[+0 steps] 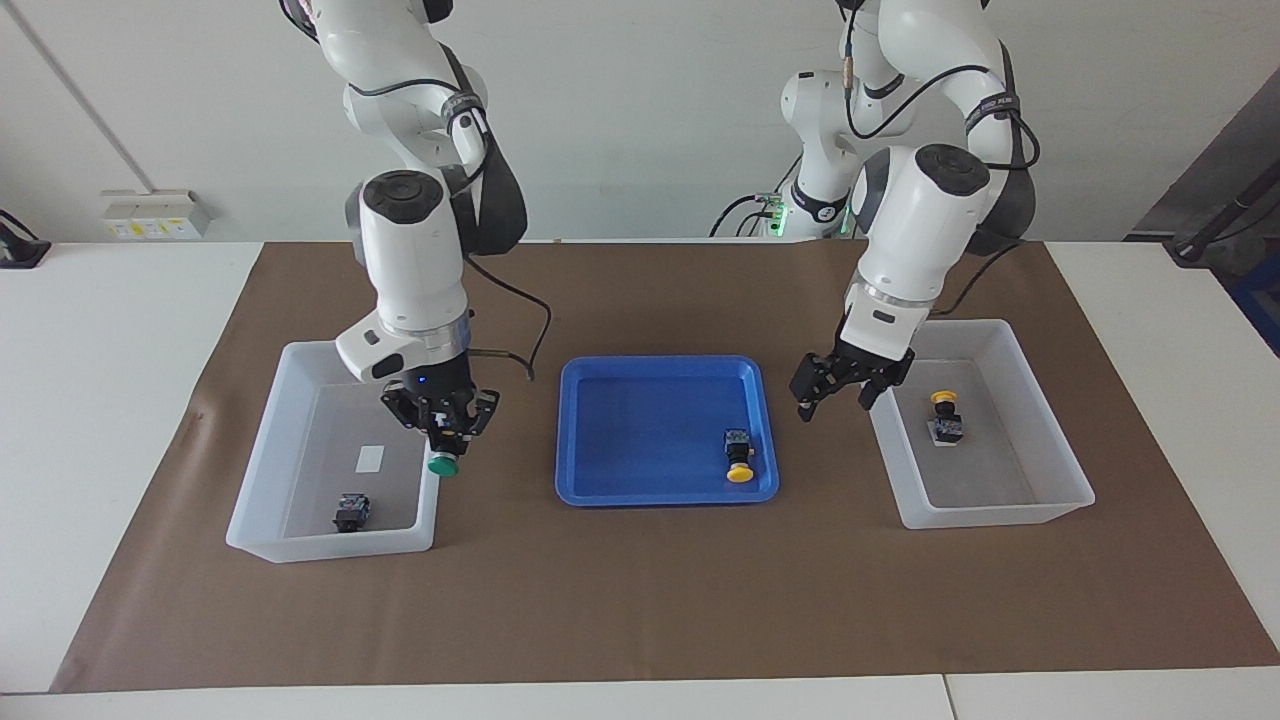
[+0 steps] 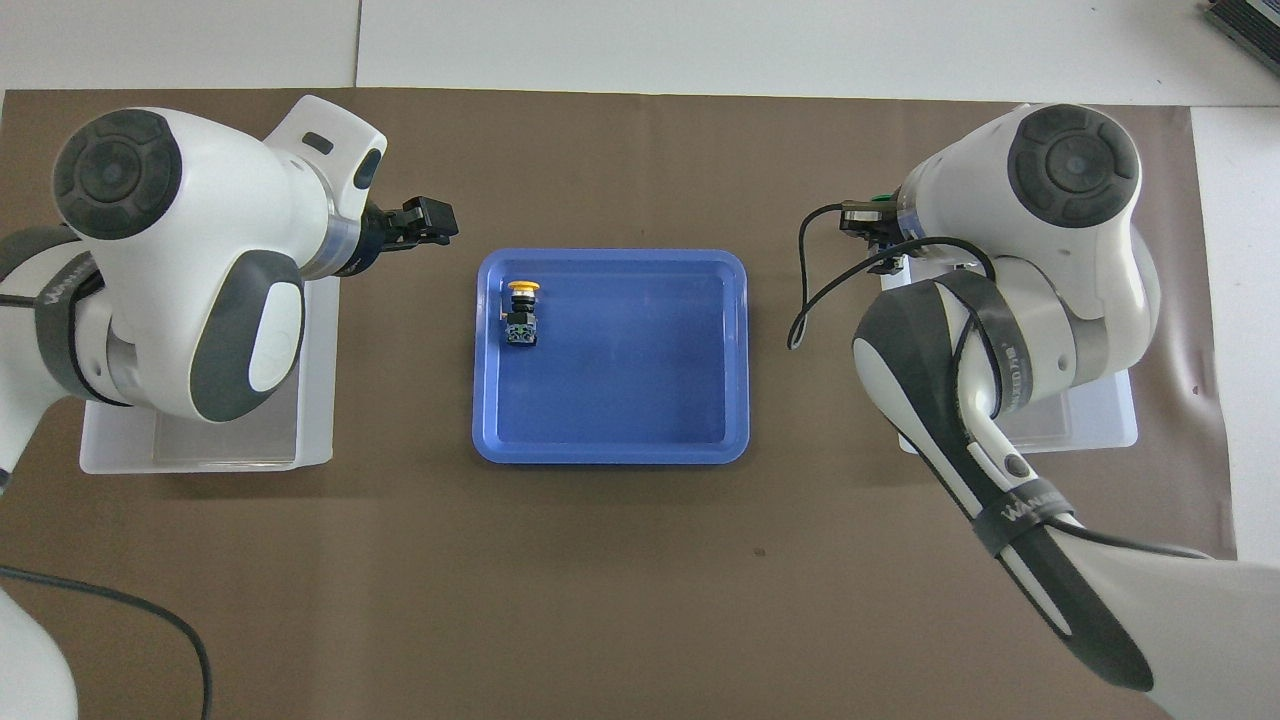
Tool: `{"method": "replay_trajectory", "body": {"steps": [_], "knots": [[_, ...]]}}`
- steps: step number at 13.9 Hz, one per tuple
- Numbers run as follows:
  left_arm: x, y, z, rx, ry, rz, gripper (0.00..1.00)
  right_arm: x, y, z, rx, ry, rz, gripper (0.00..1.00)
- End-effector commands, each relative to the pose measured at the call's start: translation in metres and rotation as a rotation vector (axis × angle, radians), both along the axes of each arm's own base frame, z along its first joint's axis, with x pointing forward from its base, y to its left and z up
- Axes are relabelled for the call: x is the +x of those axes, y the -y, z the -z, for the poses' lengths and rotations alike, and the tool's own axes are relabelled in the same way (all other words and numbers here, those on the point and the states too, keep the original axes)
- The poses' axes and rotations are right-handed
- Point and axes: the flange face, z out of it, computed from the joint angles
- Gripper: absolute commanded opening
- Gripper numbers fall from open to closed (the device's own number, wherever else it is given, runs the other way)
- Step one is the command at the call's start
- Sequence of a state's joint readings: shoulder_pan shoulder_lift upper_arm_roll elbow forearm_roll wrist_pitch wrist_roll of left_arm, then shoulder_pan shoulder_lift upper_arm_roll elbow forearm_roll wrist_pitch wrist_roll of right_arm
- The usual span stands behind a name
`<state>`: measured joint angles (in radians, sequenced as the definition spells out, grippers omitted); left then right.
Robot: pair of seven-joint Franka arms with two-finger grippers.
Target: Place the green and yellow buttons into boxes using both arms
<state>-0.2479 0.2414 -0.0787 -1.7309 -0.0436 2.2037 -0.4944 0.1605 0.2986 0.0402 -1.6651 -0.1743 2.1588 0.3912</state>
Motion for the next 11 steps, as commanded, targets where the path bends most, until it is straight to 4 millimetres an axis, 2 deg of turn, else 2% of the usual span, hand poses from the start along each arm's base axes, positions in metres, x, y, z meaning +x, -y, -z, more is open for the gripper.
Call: {"method": "replay_trajectory", "body": {"steps": [1, 3, 4, 6, 7, 11], "knots": [[0.008, 0.040, 0.045, -0.005, 0.001, -0.015, 1.00, -0.002, 0.051, 0.006, -0.013, -0.015, -0.051, 0.00], [0.003, 0.080, 0.087, 0.033, 0.002, -0.008, 1.00, 0.006, 0.099, 0.020, 0.035, 0.007, -0.076, 0.00], [0.004, 0.084, 0.095, 0.040, 0.021, -0.027, 1.00, 0.011, 0.116, 0.028, 0.028, 0.024, -0.118, 0.00], [-0.003, 0.087, 0.107, 0.056, 0.010, -0.014, 1.00, 0.020, 0.134, 0.054, 0.033, 0.027, -0.112, 0.00], [-0.012, 0.098, 0.116, 0.063, -0.005, 0.004, 1.00, 0.023, 0.144, 0.064, 0.034, 0.033, -0.101, 0.00], [-0.033, 0.112, 0.140, 0.074, -0.028, 0.030, 1.00, 0.028, 0.176, 0.097, 0.032, 0.018, -0.078, 0.00]]}}
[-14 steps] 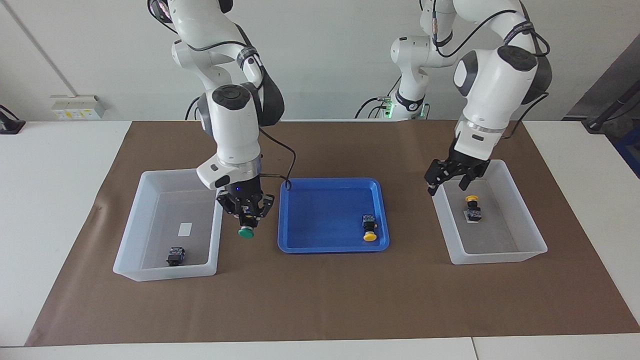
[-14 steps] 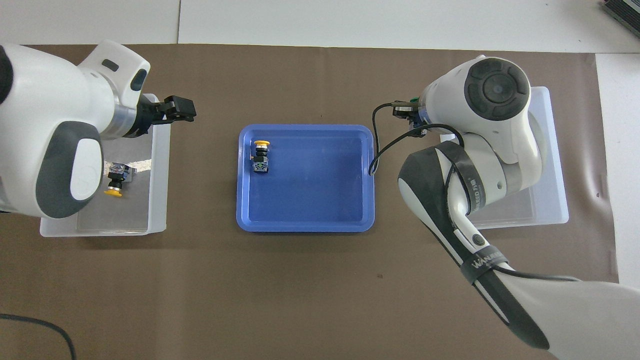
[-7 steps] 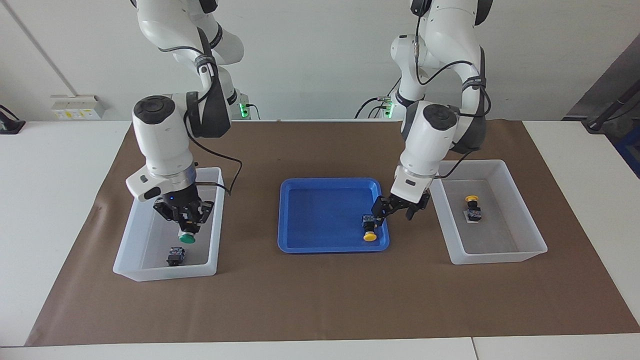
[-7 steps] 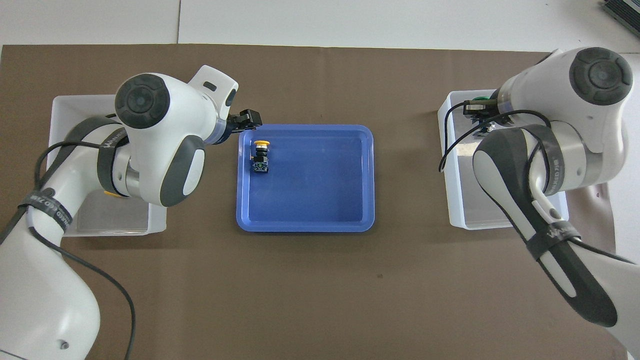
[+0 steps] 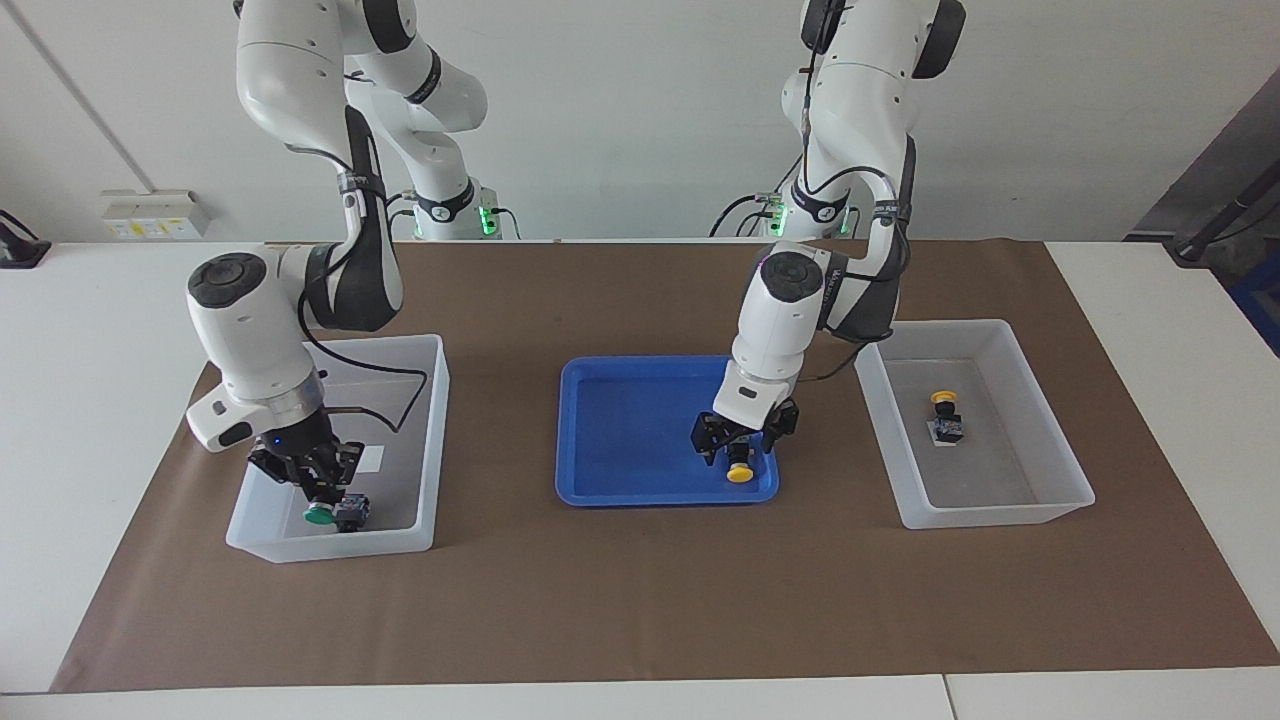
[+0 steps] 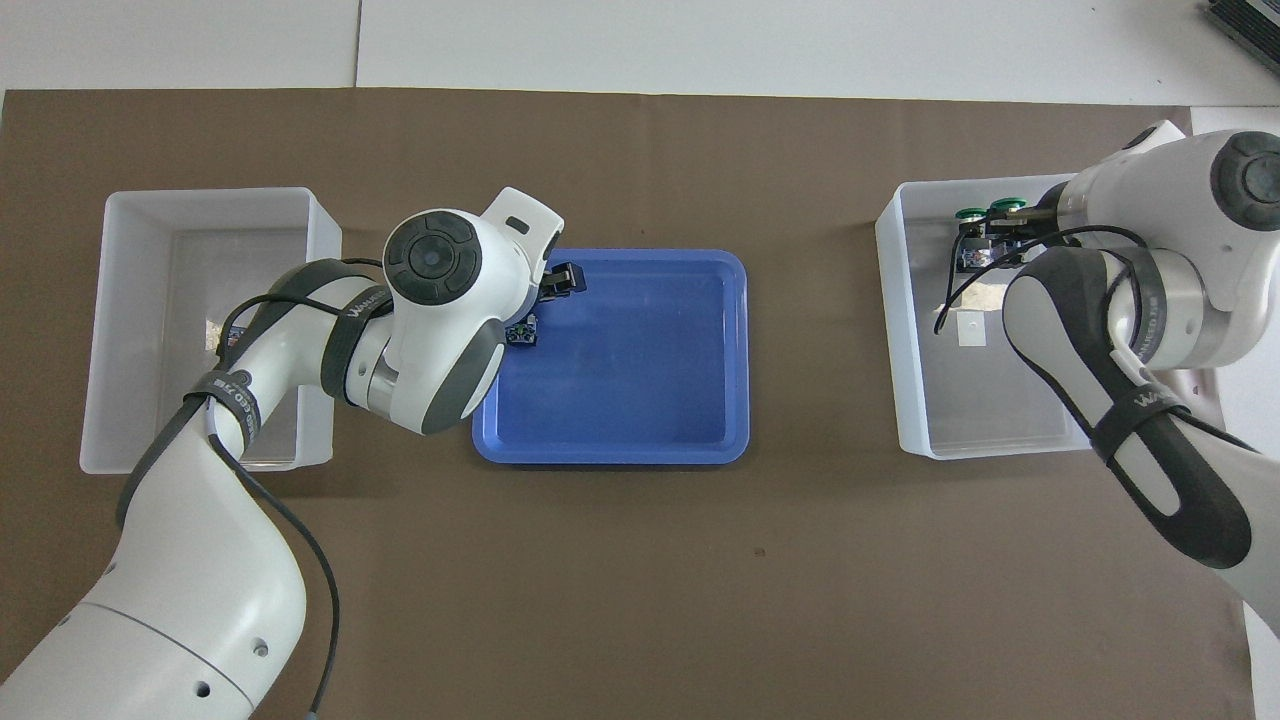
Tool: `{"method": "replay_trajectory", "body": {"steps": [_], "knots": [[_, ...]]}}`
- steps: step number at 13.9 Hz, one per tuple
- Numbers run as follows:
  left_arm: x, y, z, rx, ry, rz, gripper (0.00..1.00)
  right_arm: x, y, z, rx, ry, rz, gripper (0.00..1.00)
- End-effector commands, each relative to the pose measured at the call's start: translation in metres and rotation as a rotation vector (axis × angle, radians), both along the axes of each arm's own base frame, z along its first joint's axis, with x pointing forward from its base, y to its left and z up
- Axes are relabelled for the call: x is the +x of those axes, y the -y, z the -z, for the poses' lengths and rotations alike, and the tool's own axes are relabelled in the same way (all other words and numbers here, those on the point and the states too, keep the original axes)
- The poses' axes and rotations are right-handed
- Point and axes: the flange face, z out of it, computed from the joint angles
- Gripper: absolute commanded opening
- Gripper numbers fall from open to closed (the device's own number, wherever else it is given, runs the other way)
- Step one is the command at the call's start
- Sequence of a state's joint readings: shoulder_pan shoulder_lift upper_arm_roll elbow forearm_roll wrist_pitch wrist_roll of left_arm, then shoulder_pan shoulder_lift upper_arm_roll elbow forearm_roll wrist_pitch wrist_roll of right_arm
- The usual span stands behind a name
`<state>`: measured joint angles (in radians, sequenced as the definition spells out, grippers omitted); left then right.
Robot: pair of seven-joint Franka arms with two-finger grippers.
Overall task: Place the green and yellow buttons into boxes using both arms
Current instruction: 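Grasp the last yellow button with the left gripper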
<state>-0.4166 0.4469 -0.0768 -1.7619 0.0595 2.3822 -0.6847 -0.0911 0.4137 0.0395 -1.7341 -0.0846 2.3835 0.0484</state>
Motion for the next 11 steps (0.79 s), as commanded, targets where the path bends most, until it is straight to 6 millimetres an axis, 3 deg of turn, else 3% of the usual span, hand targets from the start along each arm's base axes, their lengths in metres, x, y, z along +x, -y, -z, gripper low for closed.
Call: {"method": "replay_trajectory", "body": {"steps": [1, 6, 7, 8, 9, 10, 11], "knots": [[-0.016, 0.004, 0.014, 0.019, 0.009, 0.002, 1.00, 0.004, 0.017, 0.016, 0.008, 0.010, -0.025, 0.00], [-0.019, 0.005, 0.019, 0.017, 0.010, 0.003, 1.00, 0.005, 0.016, 0.037, 0.015, -0.011, -0.025, 0.00], [-0.018, 0.004, 0.018, 0.013, 0.016, 0.001, 0.93, 0.005, 0.016, 0.038, 0.015, -0.013, -0.025, 0.05], [-0.018, 0.006, 0.018, 0.010, 0.020, 0.004, 0.75, 0.005, 0.016, 0.039, 0.014, -0.014, -0.026, 0.08], [-0.018, 0.006, 0.018, 0.010, 0.020, 0.004, 0.58, 0.005, 0.016, 0.039, 0.014, -0.014, -0.026, 0.27], [-0.018, 0.006, 0.018, 0.010, 0.020, 0.006, 0.40, 0.004, 0.015, 0.041, 0.014, -0.019, -0.027, 0.62], [-0.018, 0.006, 0.018, 0.010, 0.020, 0.006, 0.24, 0.004, 0.015, 0.041, 0.015, -0.019, -0.026, 0.75]]}}
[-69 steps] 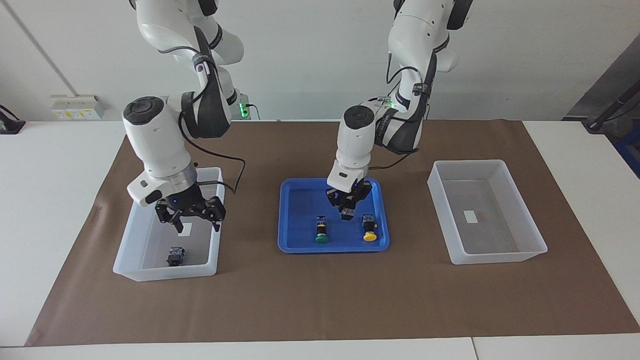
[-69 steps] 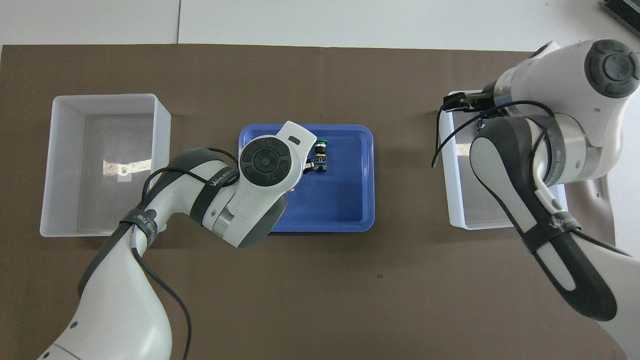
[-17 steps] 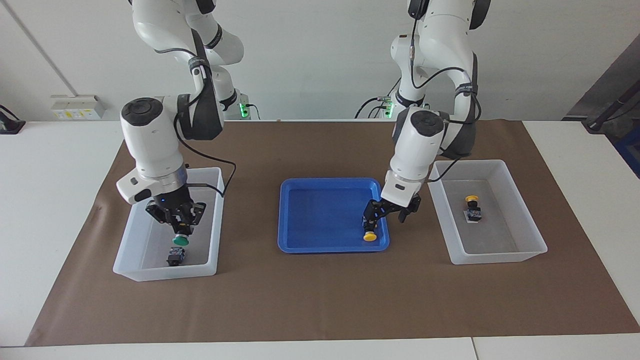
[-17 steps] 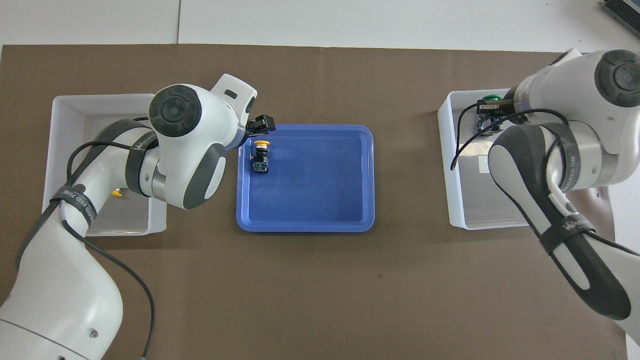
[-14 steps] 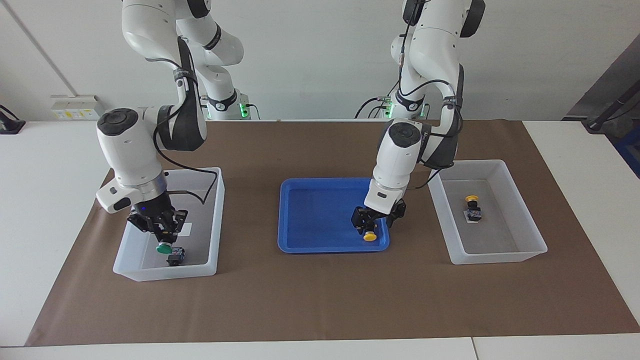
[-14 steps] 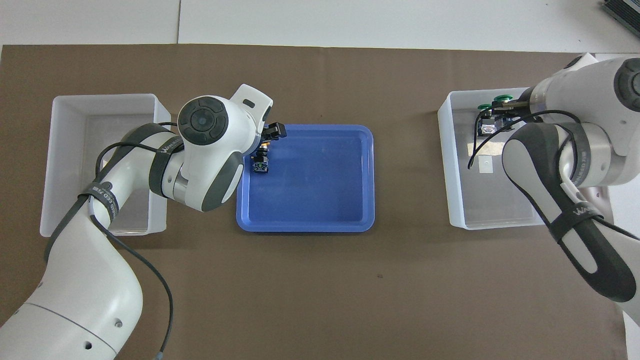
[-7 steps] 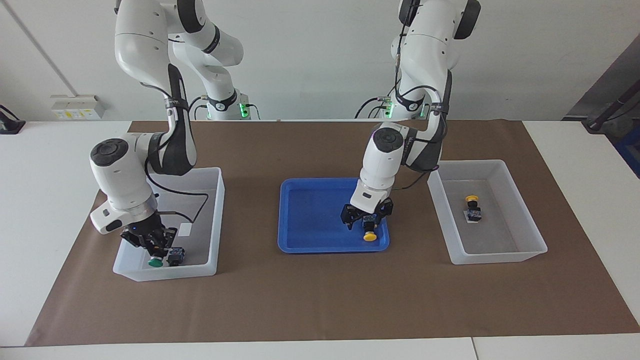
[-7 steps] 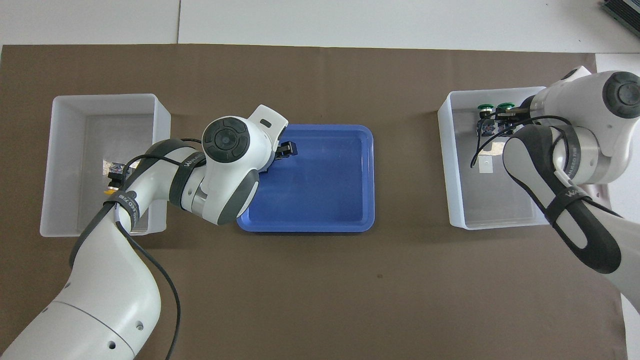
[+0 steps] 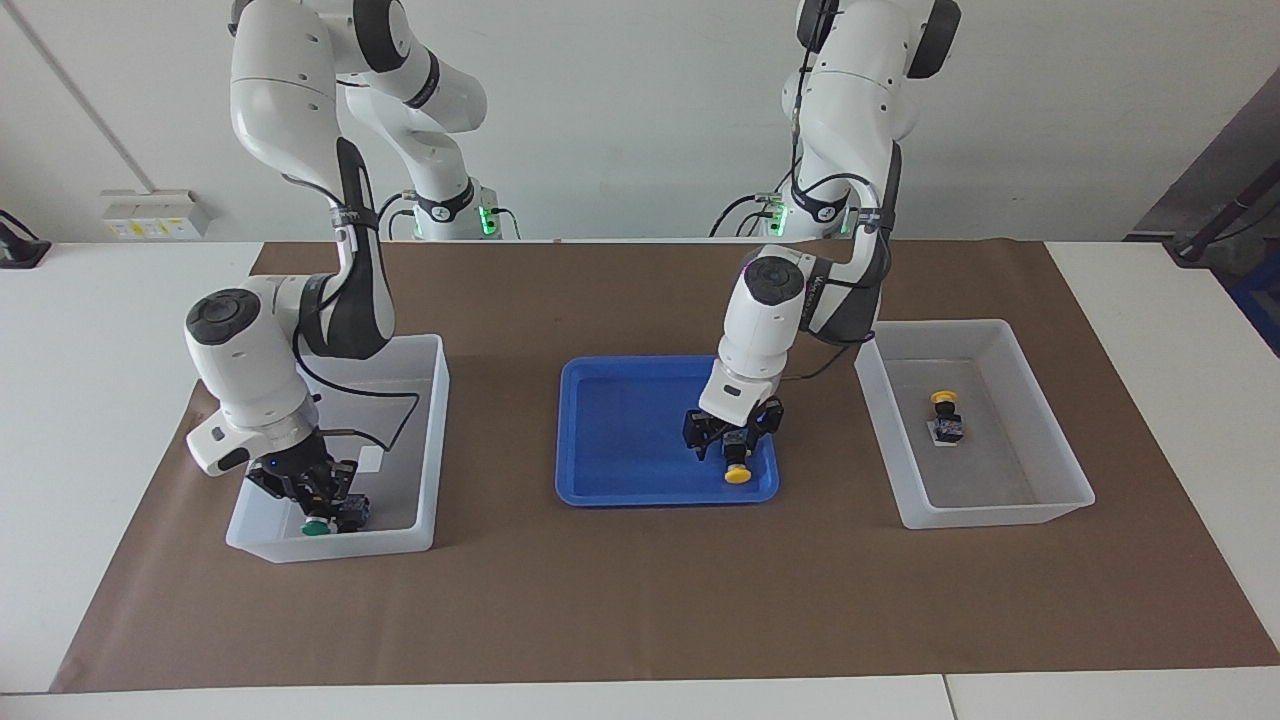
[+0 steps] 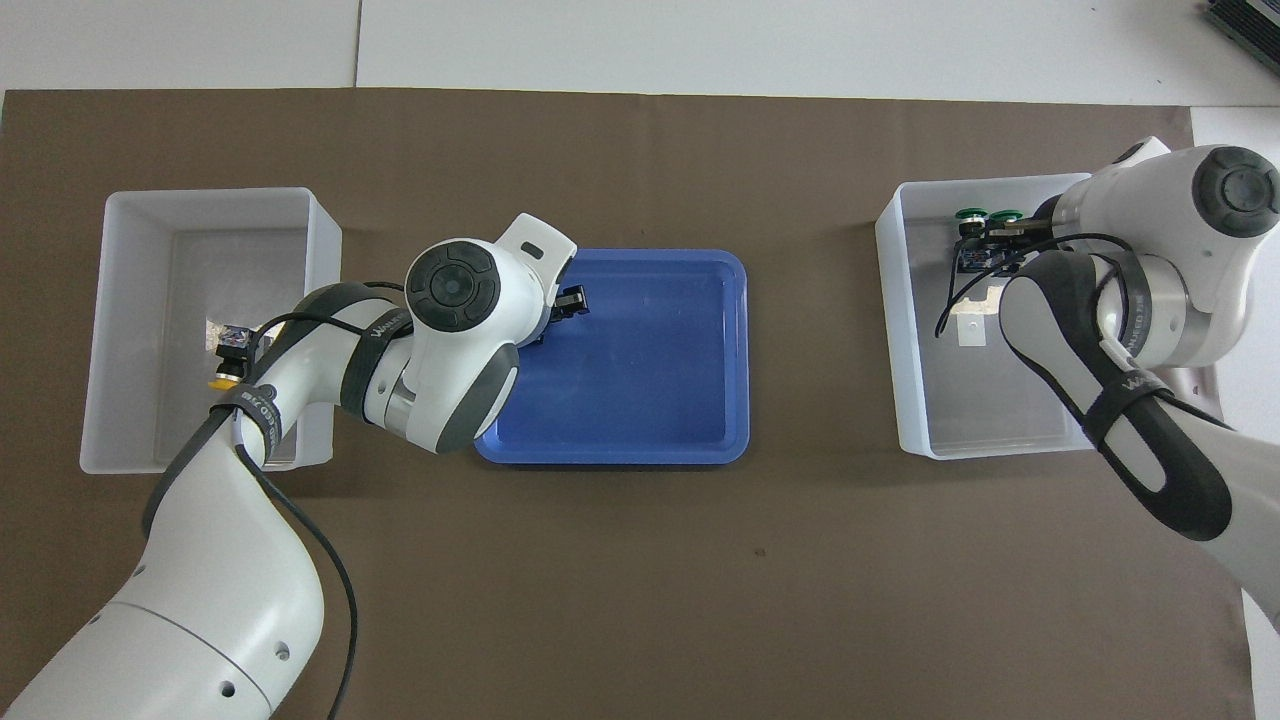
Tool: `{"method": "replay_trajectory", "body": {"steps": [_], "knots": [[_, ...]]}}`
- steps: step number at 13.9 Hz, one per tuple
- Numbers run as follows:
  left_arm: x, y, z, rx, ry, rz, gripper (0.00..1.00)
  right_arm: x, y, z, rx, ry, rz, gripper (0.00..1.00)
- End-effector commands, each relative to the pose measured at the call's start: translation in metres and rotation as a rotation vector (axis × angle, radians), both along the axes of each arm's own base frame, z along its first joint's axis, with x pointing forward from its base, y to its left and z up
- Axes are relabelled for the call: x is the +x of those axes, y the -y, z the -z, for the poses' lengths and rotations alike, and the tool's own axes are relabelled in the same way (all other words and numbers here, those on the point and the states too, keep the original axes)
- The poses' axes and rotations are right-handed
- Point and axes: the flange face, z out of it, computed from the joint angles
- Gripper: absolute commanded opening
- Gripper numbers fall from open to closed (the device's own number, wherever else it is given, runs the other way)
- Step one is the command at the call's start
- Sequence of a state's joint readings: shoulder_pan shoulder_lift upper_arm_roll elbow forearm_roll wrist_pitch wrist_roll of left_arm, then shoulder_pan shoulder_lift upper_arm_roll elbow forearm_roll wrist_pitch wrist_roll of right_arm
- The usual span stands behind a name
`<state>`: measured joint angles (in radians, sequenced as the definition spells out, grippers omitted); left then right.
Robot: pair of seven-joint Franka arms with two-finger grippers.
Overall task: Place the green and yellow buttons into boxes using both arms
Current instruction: 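Place the yellow button in the box with the left gripper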
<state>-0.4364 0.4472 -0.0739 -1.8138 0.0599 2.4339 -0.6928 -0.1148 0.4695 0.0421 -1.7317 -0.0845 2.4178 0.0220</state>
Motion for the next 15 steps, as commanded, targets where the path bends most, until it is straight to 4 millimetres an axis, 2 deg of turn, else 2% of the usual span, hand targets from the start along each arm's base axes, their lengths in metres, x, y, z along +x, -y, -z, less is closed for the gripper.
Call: {"method": "replay_trajectory", "body": {"steps": [1, 2, 5, 7, 8, 10, 11, 12, 13, 14, 15], "knots": [[-0.005, -0.001, -0.001, 0.012, 0.020, -0.006, 0.04, 0.001, 0.000, 0.008, 0.015, 0.002, -0.019, 0.84], [-0.005, -0.001, -0.001, 0.012, 0.020, -0.004, 0.00, 0.001, 0.000, 0.008, 0.016, 0.002, -0.017, 0.98], [0.000, -0.005, -0.007, 0.020, 0.010, -0.010, 0.00, 0.002, -0.006, -0.003, 0.014, 0.011, -0.022, 1.00], [0.004, -0.007, -0.027, 0.030, -0.002, -0.016, 0.00, -0.001, -0.010, -0.026, 0.014, 0.016, -0.018, 1.00], [0.006, -0.017, -0.058, 0.023, 0.008, -0.031, 0.00, -0.005, -0.013, -0.040, 0.013, 0.002, -0.011, 1.00], [0.013, -0.062, -0.106, 0.028, 0.004, -0.087, 0.00, -0.016, -0.028, -0.074, 0.020, -0.019, 0.023, 1.00], [0.012, -0.076, -0.127, 0.013, 0.001, -0.102, 0.00, -0.023, -0.044, -0.092, 0.022, -0.036, 0.030, 1.00], [0.015, -0.100, -0.150, -0.008, 0.005, -0.121, 0.00, -0.030, -0.055, -0.108, 0.024, -0.049, 0.042, 1.00], [0.019, -0.125, -0.159, -0.010, -0.015, -0.119, 0.00, -0.036, -0.060, -0.122, 0.028, -0.055, 0.068, 1.00], [0.022, -0.151, -0.171, -0.006, -0.033, -0.101, 0.00, -0.041, -0.079, -0.135, 0.035, -0.052, 0.078, 1.00], [0.024, -0.182, -0.178, -0.017, -0.048, -0.087, 0.00, -0.048, -0.090, -0.150, 0.041, -0.044, 0.099, 1.00]]}}
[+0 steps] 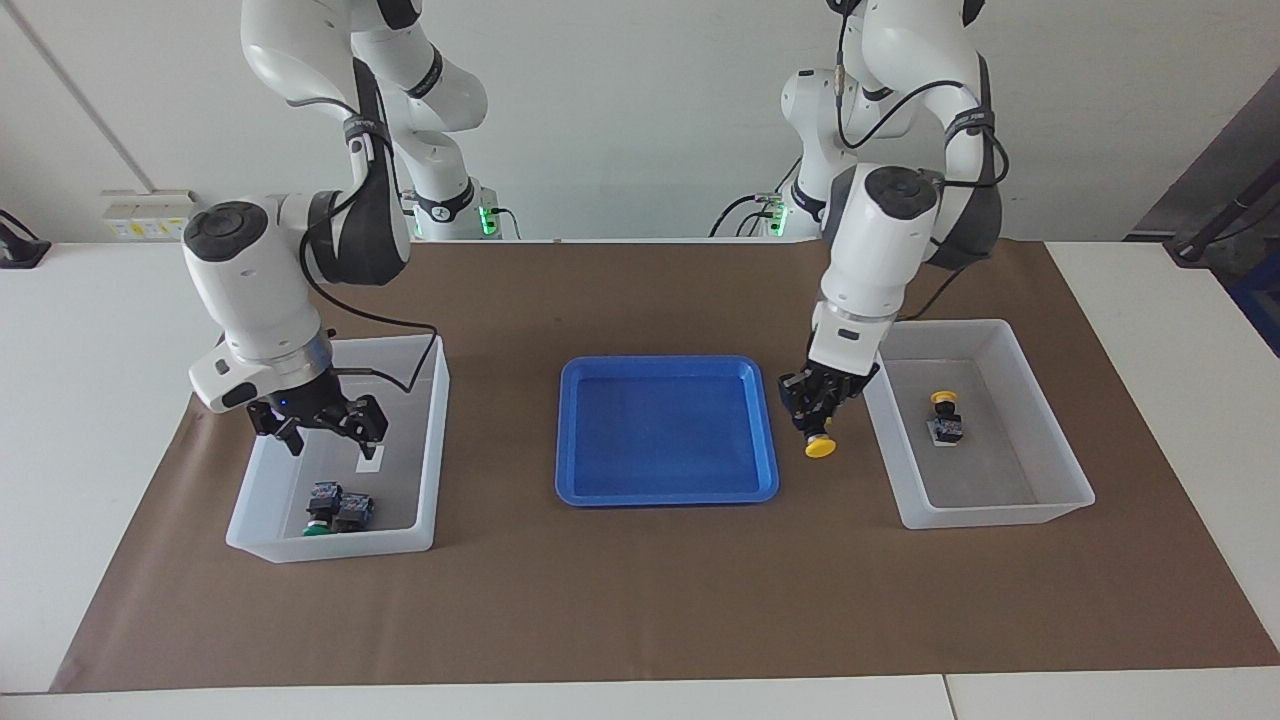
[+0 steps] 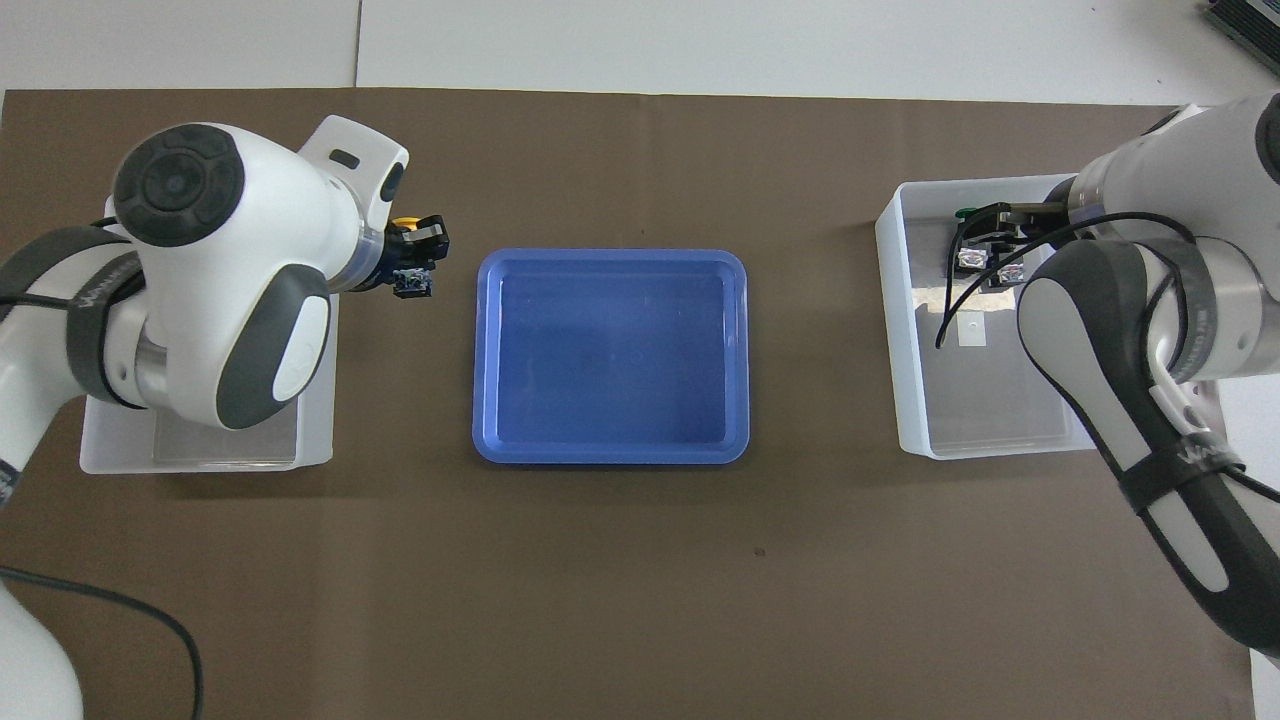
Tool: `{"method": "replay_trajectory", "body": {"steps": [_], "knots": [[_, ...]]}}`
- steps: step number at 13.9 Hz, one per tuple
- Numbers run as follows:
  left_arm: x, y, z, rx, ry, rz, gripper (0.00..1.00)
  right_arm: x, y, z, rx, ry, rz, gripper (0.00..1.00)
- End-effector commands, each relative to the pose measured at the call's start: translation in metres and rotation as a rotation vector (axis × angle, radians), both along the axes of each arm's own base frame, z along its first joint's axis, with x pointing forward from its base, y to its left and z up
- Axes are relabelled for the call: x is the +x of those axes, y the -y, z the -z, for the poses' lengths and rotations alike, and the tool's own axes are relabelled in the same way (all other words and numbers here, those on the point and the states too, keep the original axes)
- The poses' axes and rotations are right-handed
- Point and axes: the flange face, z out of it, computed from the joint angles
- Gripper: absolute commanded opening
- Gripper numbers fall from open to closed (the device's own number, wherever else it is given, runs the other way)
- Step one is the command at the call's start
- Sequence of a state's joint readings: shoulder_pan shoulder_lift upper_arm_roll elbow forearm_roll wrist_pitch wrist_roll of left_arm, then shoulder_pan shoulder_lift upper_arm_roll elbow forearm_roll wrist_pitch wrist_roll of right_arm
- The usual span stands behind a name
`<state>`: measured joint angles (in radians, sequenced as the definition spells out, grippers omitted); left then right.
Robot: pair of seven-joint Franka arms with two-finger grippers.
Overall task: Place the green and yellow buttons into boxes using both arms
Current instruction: 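Place the yellow button in the box with the left gripper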
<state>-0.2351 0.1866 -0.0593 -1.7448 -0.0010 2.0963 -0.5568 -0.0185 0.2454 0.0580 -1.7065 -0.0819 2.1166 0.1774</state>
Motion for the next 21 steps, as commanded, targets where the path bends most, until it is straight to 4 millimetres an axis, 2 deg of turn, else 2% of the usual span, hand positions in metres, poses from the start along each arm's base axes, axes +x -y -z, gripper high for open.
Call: {"method": "replay_trajectory", "body": {"steps": [1, 4, 5, 7, 10, 12, 14, 15, 16, 17, 18, 21], "knots": [[0.002, -0.075, -0.014, -0.033, -0.044, 0.042, 0.00, -0.020, -0.021, -0.033, 0.025, 0.003, 0.046, 1.00], [-0.003, -0.158, 0.002, -0.024, -0.053, 0.107, 0.00, -0.037, -0.023, -0.073, 0.019, 0.008, 0.043, 1.00], [-0.011, -0.176, 0.010, -0.016, -0.045, 0.145, 0.00, -0.042, -0.023, -0.085, 0.016, -0.004, 0.041, 1.00], [-0.039, -0.203, 0.044, 0.006, -0.018, 0.174, 0.00, -0.052, -0.014, -0.104, 0.006, -0.012, 0.020, 1.00], [-0.075, -0.197, 0.099, 0.023, -0.003, 0.183, 0.00, -0.069, -0.009, -0.117, 0.009, -0.076, 0.001, 1.00], [-0.086, -0.188, 0.111, 0.025, -0.009, 0.201, 0.00, -0.083, -0.010, -0.120, 0.026, -0.131, -0.002, 1.00], [-0.092, -0.186, 0.122, 0.025, -0.023, 0.206, 0.00, -0.086, -0.011, -0.118, 0.025, -0.149, -0.006, 1.00], [-0.091, -0.187, 0.122, 0.028, -0.014, 0.216, 0.21, -0.086, -0.011, -0.119, 0.025, -0.147, -0.008, 1.00], [-0.091, -0.187, 0.123, 0.032, -0.012, 0.246, 0.52, -0.085, -0.012, -0.120, 0.025, -0.143, -0.011, 1.00], [-0.089, -0.190, 0.121, 0.035, -0.008, 0.260, 0.96, -0.084, -0.010, -0.122, 0.020, -0.139, -0.028, 1.00], [-0.086, -0.189, 0.119, 0.036, -0.001, 0.259, 1.00, -0.084, -0.009, -0.122, 0.017, -0.146, -0.058, 1.00], [-0.069, -0.188, 0.101, 0.033, 0.009, 0.263, 1.00, -0.087, -0.008, -0.124, 0.009, -0.177, -0.075, 1.00]]}}
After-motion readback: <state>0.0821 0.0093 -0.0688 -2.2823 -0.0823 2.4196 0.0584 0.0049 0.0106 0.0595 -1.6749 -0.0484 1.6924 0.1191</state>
